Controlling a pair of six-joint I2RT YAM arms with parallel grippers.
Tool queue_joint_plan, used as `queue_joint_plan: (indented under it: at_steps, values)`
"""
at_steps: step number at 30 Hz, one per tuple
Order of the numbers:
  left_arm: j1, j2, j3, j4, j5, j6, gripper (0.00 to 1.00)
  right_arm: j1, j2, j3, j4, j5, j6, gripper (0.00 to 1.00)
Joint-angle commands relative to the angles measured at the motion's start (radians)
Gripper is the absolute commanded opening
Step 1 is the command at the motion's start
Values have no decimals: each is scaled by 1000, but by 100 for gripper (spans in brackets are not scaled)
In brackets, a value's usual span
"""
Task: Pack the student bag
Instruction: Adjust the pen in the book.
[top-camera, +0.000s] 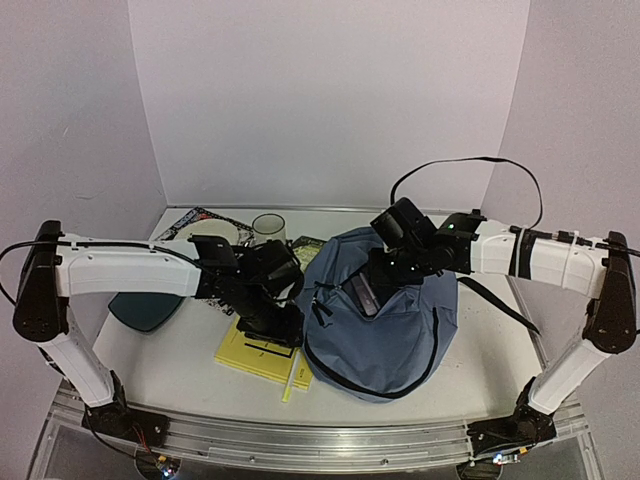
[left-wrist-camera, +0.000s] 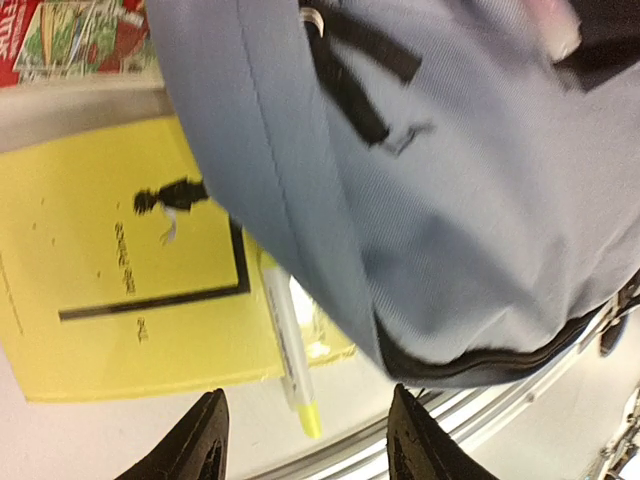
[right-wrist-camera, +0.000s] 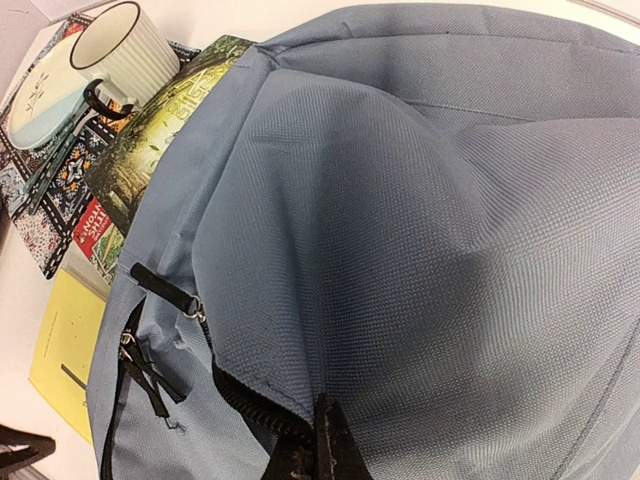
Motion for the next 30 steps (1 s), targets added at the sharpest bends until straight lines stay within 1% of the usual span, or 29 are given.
queue_joint_plan:
  at_steps: [1,5,11,22,27,30]
  values:
    - [-58,-17,25,-98,-87,-36,55,7,1,38,13,8,1,0]
    - [-109,15,25,-109,-83,-61,51,8,-8,26,12,15,9,0]
    - [-128,82,41,-108,-70,-69,41,8,-23,4,12,22,21,0]
    - [-128,202,89,-103,-76,-40,38,8,-42,-10,12,24,29,0]
    - [-128,247,97,-104,-93,-37,35,8,-55,-16,12,23,30,0]
    - [-127,268,76,-105,-96,-42,30,8,-61,-18,12,28,29,0]
